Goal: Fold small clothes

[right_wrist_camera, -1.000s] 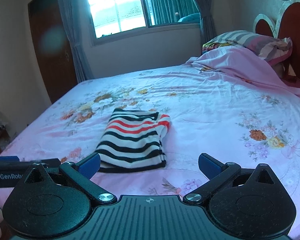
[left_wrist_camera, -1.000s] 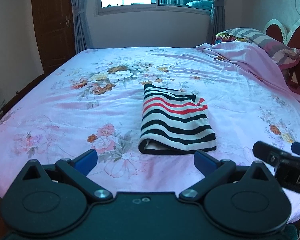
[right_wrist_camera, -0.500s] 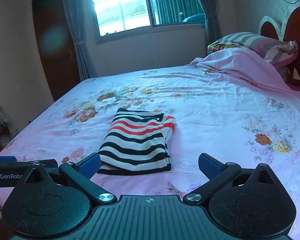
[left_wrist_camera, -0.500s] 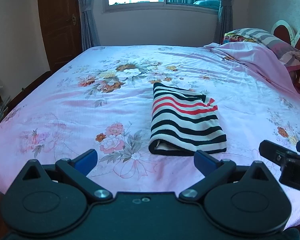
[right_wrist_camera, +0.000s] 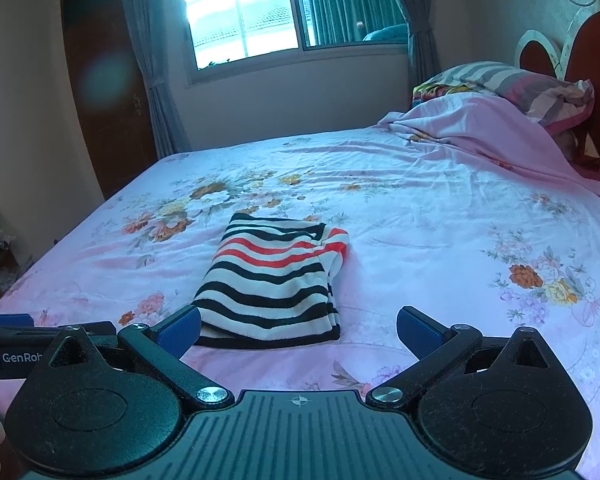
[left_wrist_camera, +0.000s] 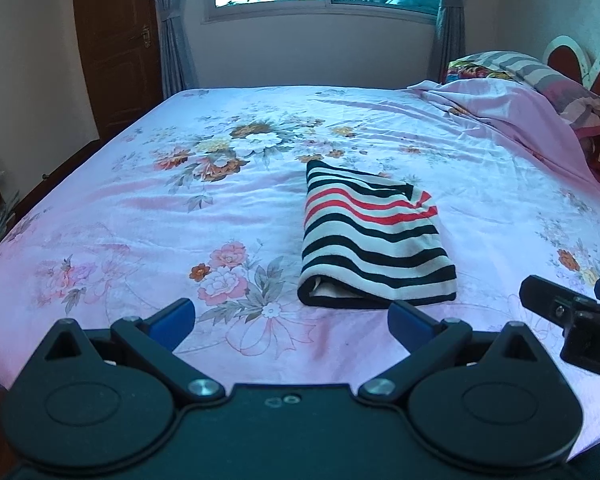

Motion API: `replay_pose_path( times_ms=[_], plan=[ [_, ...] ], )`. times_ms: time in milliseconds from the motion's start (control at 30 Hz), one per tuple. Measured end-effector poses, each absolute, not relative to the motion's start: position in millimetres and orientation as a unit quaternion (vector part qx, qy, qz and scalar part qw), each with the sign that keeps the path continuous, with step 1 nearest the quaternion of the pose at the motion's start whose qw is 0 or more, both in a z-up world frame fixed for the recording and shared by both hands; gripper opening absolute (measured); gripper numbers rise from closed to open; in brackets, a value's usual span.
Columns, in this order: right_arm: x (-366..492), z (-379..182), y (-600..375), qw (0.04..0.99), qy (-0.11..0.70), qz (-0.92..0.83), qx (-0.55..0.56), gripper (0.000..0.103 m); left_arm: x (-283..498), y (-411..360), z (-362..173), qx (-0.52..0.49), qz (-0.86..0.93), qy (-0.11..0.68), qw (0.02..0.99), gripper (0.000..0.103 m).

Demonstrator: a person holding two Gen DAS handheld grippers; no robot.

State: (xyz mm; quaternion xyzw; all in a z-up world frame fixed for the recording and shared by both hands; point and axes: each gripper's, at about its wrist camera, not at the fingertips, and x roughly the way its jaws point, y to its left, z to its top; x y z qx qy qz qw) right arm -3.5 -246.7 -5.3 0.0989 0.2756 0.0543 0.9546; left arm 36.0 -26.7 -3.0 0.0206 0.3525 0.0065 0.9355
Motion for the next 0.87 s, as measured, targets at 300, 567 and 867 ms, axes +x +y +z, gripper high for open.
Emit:
replay_pose_path(
  times_ms=[300,567,867],
  plan=[
    [15,-5,-245,0.954,0.277,0.067,0.094,0.103,54,-25,-3,0.012,0.013,0.364,0.931,0.102],
    [34,-7,-256,0.954,0.276,0.066,0.094,0.103,75,-38,1,0.016,0.004,0.359,0.933,0.102],
    [56,-23,-264,0.949,0.293,0.054,0.104,0.103,102,-33,-6,-0.008,0.001,0.332,0.943,0.102]
  ],
)
